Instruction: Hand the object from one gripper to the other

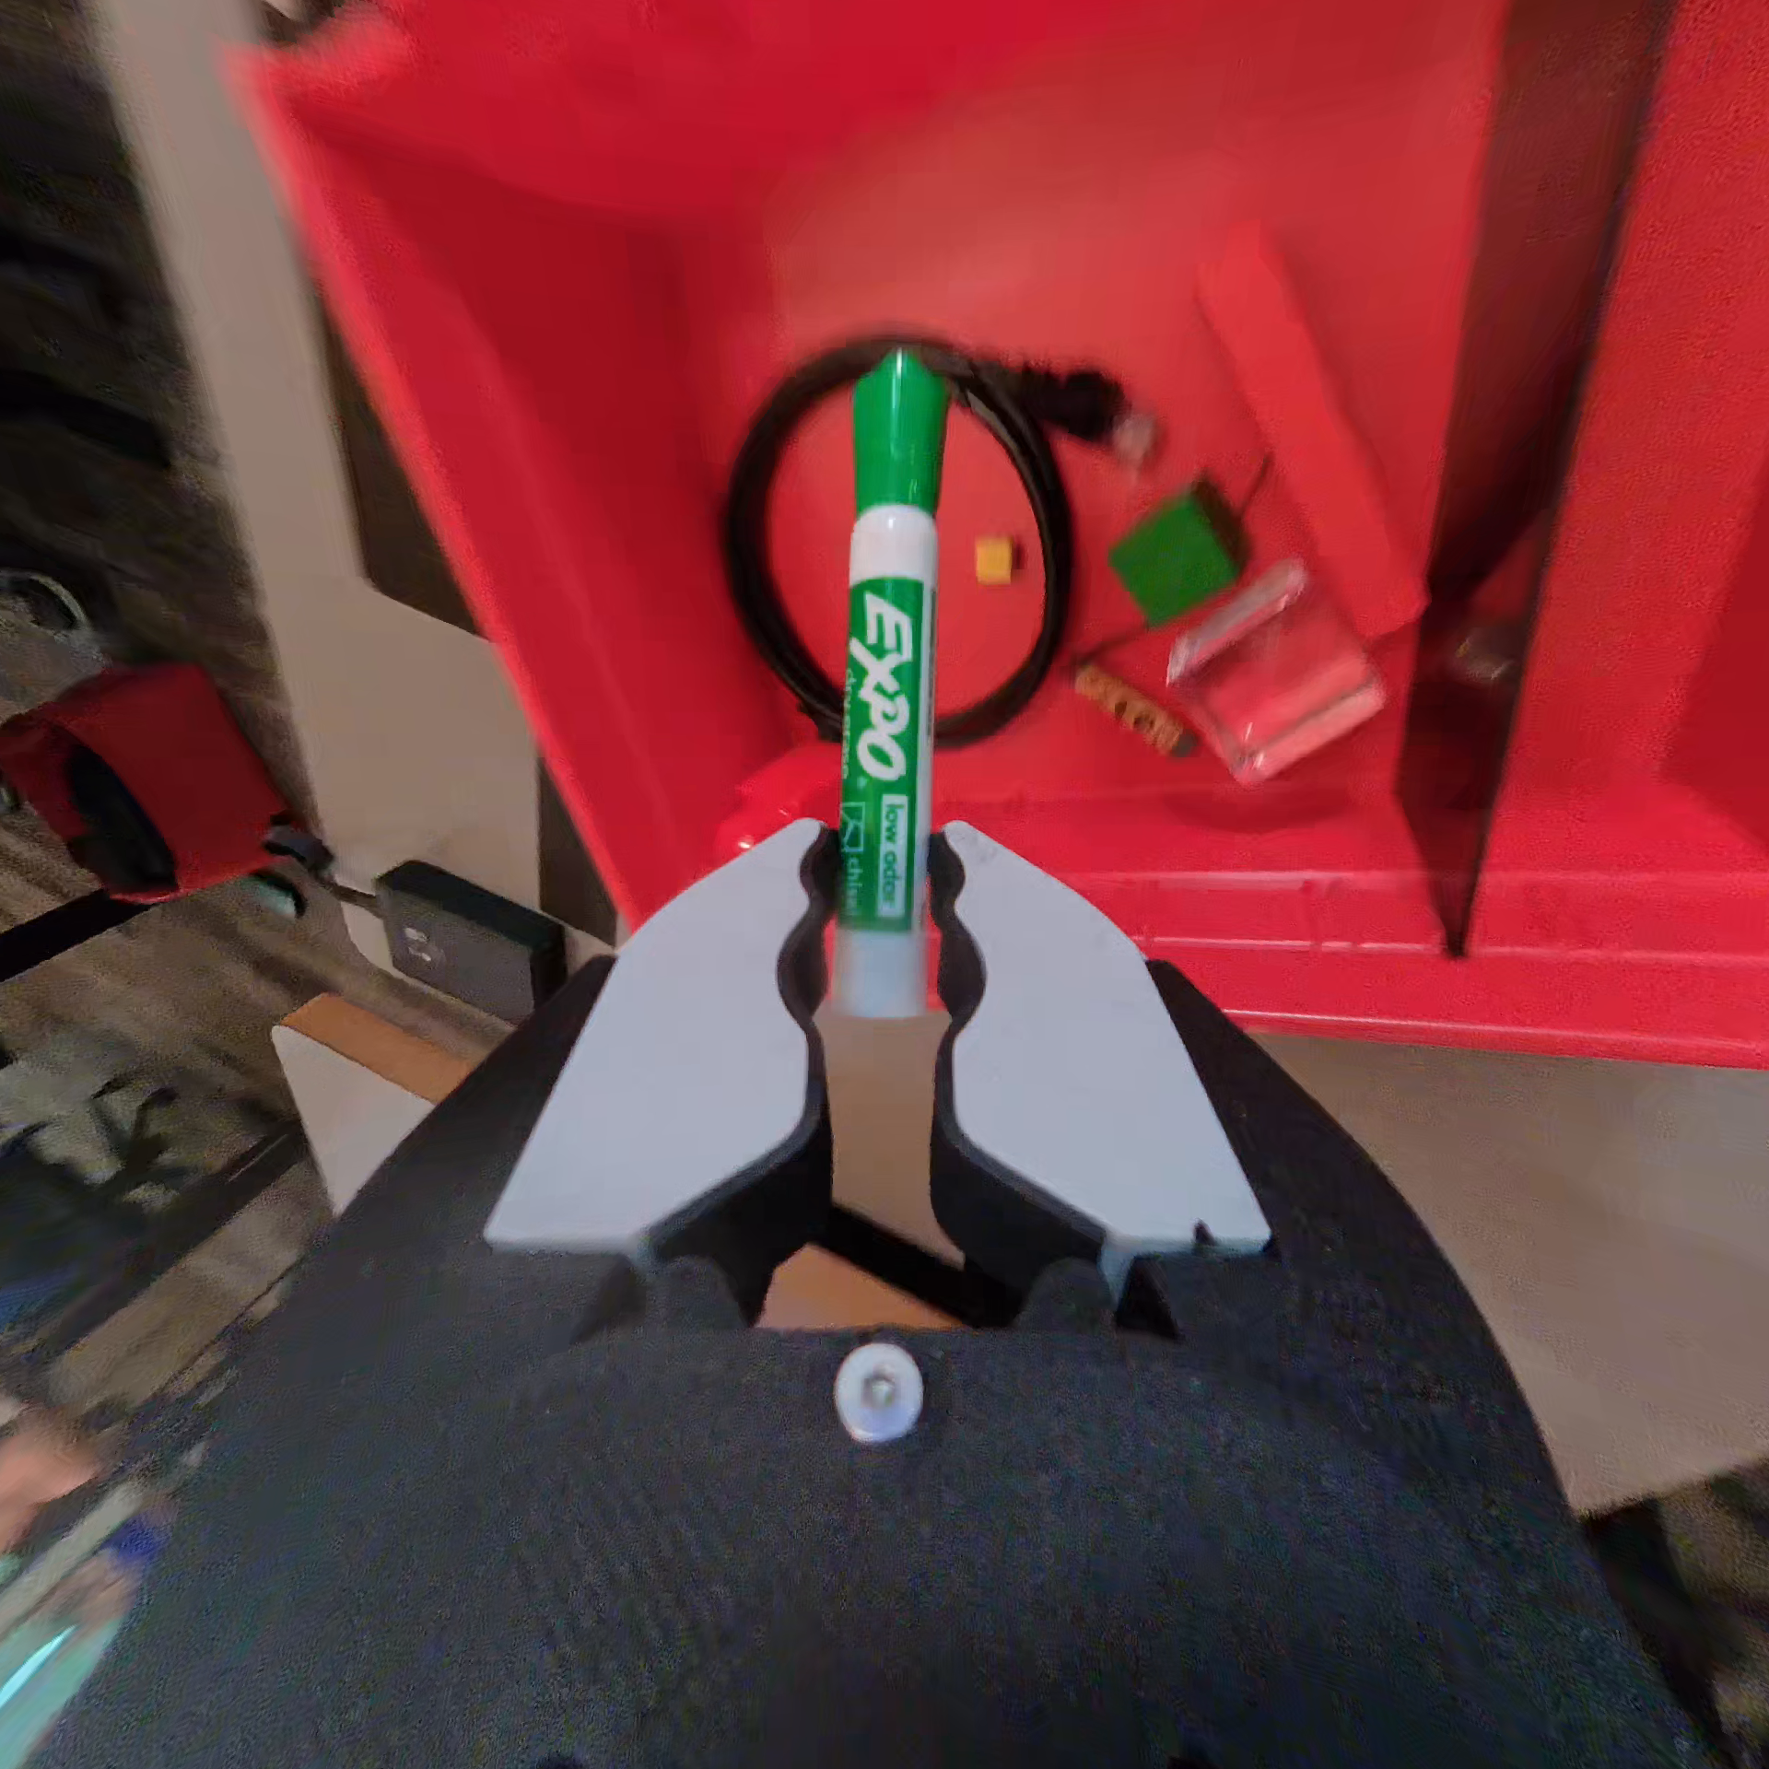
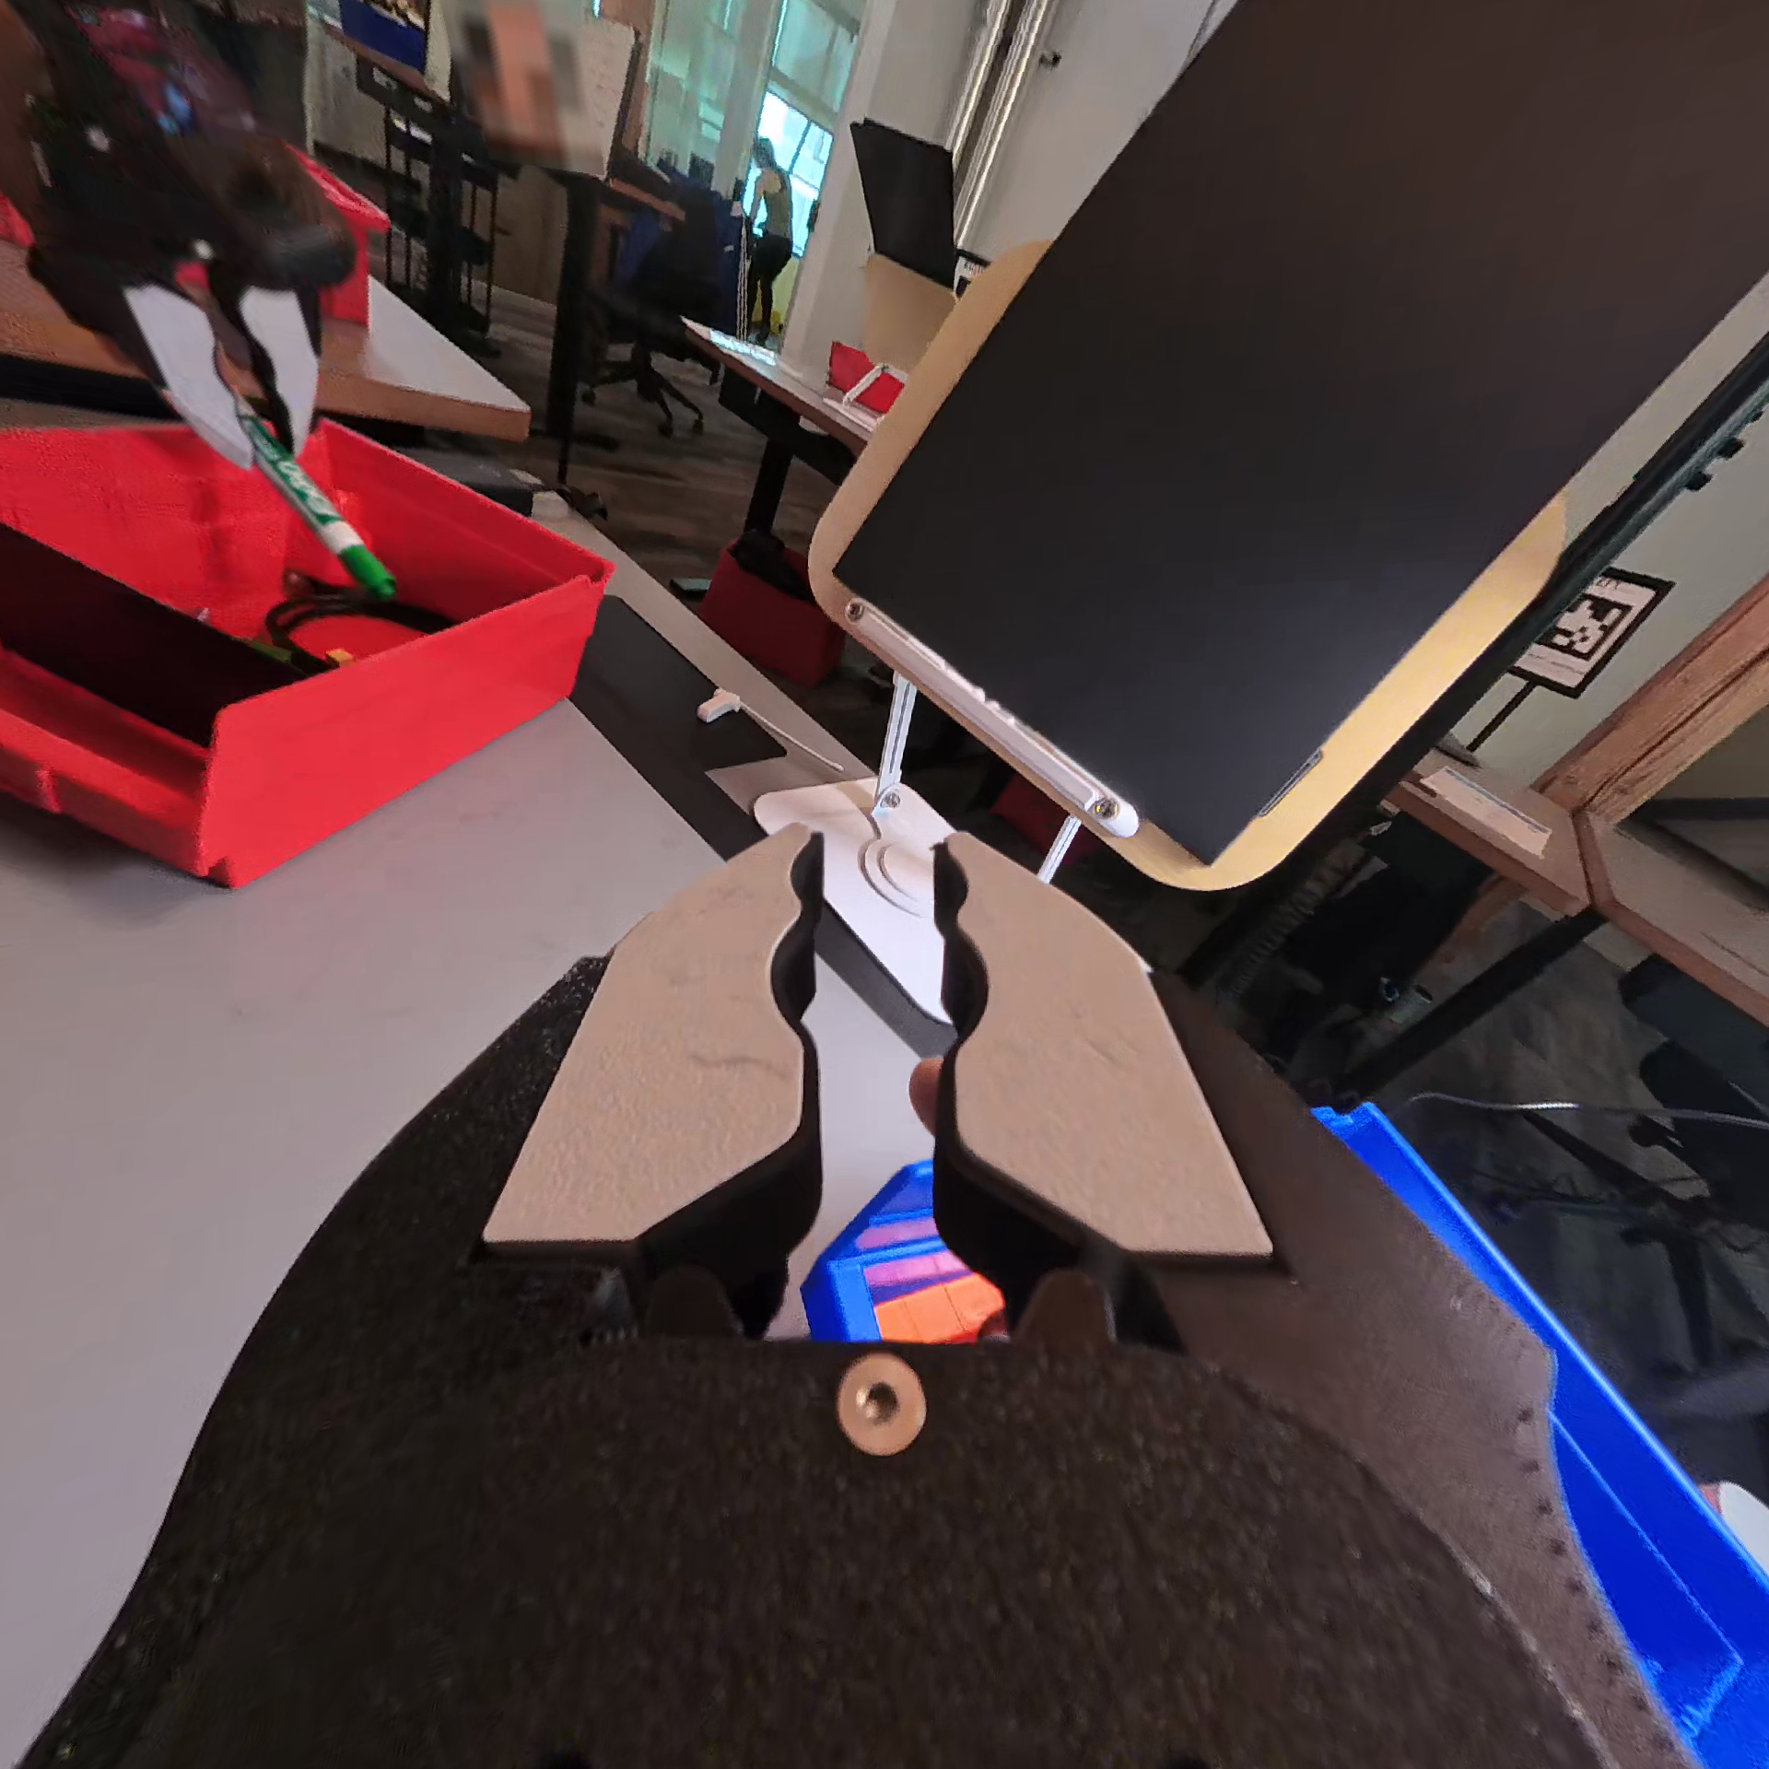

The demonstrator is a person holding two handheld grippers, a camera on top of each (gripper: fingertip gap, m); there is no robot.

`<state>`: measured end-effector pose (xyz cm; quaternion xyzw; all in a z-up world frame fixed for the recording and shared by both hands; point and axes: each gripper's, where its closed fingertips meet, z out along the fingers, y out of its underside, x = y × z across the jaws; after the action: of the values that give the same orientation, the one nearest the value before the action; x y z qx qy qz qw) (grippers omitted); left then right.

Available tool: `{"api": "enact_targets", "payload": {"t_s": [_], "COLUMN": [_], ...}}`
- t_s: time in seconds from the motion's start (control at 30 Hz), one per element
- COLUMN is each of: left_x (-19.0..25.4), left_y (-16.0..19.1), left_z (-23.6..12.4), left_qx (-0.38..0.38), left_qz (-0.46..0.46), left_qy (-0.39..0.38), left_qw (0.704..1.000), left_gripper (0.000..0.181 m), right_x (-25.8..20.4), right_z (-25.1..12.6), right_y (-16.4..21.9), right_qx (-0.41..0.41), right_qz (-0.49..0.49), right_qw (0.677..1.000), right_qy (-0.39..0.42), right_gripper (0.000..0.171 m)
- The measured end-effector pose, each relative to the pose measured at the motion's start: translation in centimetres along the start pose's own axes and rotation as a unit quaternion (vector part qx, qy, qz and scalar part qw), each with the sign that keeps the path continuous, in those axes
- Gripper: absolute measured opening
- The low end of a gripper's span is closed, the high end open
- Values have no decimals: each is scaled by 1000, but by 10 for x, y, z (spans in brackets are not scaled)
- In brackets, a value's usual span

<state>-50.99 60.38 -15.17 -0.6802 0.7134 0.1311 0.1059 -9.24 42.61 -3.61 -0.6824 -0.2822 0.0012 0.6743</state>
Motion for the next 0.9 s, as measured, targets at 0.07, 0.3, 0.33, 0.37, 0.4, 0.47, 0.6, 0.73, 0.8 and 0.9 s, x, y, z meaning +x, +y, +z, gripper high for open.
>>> {"api": "enact_targets", "payload": {"t_s": [0.07,0.3,0.33,0.37,0.4,0.47,0.6,0.73,0.8,0.9], "left_x": [-9,32,44,55,67,90,140,180,186,190], "left_y": [-17,-129,-145,-160,-174,-199,-248,-283,-285,-286], "left_z": [-36,-168,-185,-202,-218,-245,-267,-250,-242,-227], "left_qx": [99,539,591,640,684,753,796,774,765,738], "left_qz": [-51,-152,-160,-167,-173,-172,-140,-111,-104,-99], "left_qy": [-9,50,64,83,104,156,266,307,321,332], "left_qw": [994,827,788,745,701,615,526,542,548,579], "left_gripper": [19,19,19,19,19,19,19,19,19,19], "right_x": [0,-28,-36,-44,-53,-74,-101,-121,-131,-137], "right_z": [-5,-14,-14,-14,-14,-14,-19,-20,-22,-21], "right_y": [-10,-55,-61,-69,-77,-93,-117,-120,-117,-103], "right_qx": [16,86,99,116,135,173,224,191,175,120], "right_qz": [-1,20,39,66,96,165,259,249,214,166], "right_qw": [1000,995,993,989,982,961,918,919,925,938], "right_qy": [2,-36,-50,-67,-89,-140,-202,-239,-260,-281], "right_gripper": [20,19,19,20,22,26,33,31,19,18]}}
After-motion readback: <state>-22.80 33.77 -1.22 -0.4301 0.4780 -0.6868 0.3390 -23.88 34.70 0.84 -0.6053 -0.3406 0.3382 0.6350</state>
